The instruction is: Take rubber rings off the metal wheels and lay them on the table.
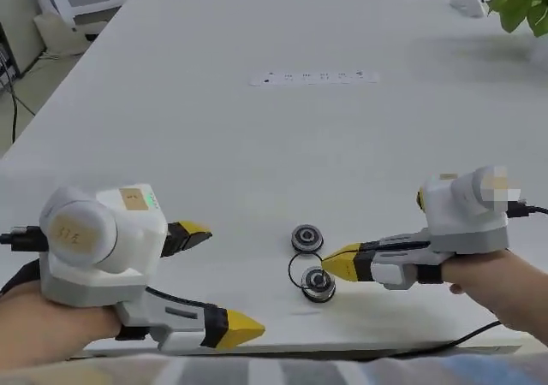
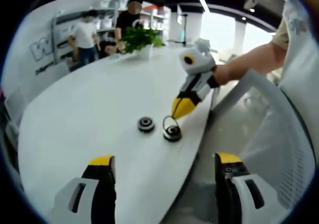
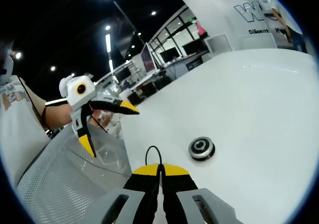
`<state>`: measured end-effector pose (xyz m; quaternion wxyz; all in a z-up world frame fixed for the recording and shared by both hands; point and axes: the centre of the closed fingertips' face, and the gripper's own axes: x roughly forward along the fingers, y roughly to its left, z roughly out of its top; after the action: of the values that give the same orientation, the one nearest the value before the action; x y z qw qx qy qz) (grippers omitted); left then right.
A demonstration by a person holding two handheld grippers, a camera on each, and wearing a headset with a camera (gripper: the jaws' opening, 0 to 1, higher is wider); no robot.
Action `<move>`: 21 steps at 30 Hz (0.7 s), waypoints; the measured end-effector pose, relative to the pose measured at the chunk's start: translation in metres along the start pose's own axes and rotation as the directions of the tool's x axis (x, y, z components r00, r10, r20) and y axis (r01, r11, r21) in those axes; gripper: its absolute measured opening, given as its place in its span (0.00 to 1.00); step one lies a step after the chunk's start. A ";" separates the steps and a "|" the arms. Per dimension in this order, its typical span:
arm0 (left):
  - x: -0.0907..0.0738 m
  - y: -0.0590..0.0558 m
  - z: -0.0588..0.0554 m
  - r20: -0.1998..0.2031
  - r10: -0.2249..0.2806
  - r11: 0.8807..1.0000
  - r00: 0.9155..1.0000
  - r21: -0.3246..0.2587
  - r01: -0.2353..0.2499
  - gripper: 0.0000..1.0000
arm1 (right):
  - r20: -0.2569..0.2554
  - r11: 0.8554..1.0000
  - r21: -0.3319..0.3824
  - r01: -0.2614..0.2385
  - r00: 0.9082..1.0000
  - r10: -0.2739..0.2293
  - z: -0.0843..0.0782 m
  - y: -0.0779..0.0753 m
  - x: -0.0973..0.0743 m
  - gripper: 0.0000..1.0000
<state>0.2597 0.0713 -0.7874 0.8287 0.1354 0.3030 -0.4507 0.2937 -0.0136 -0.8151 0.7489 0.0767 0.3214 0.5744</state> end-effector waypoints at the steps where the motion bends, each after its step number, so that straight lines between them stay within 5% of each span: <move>1: -0.001 0.001 0.000 0.000 0.003 1.000 1.000 -0.002 -0.003 0.83 | -0.001 1.000 -0.001 -0.002 1.000 0.002 0.001 0.000 0.001 0.00; 21: -0.016 0.011 -0.002 0.019 0.054 0.998 0.998 -0.045 -0.053 0.85 | -0.040 0.998 -0.043 -0.044 0.998 0.042 0.018 0.006 0.022 0.00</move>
<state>0.2616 0.0893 -0.7792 0.8464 0.1201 0.3007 -0.4228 0.3024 0.0130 -0.8068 0.7314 0.0559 0.3213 0.5988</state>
